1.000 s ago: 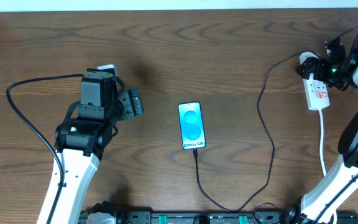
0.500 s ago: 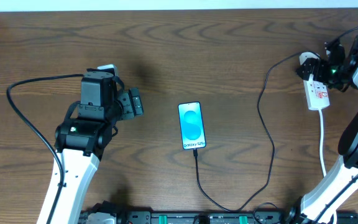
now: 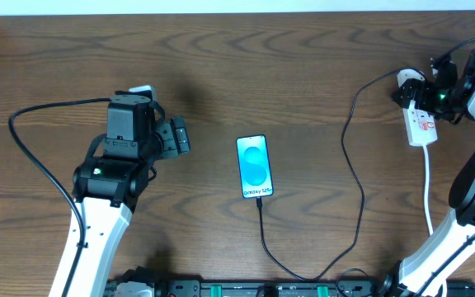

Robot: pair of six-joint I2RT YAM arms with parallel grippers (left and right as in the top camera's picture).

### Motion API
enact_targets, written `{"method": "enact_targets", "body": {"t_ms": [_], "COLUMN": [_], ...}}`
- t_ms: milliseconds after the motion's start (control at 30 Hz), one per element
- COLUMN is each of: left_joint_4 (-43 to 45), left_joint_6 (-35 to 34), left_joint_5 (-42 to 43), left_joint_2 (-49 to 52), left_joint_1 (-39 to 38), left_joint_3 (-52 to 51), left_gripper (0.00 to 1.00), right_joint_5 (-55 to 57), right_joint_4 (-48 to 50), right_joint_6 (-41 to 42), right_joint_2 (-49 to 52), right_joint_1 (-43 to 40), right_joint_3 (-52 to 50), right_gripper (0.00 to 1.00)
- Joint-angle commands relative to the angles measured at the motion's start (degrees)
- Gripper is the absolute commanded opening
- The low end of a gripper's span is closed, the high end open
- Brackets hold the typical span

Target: Plug charger to phone and switch on socket

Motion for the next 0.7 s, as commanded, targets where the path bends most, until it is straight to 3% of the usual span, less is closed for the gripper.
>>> {"method": "enact_targets", "body": {"t_ms": [0, 367, 667], "left_joint_4": [-0.2, -0.2, -0.2], "left_joint_6": [0.7, 0.7, 0.7], "left_joint_5": [-0.7, -0.7, -0.7], "left_joint_2": [0.0, 0.0, 0.0], "left_joint_1": [0.2, 0.2, 0.2], "left_joint_3": [-0.3, -0.3, -0.3], "left_gripper": [0.93, 0.93, 0.93], "right_joint_5": [-6.3, 2.3, 10.1], "right_joint_4": [-4.1, -11.3, -14.6], "right_joint_6": [4.6, 6.8, 7.5], "right_joint_2": [2.6, 2.2, -5.3], "right_joint_1": [2.5, 1.4, 1.4], "right_joint_3": [-3.3, -2.4, -2.4], "right_gripper": [0.99, 0.99, 0.99]}}
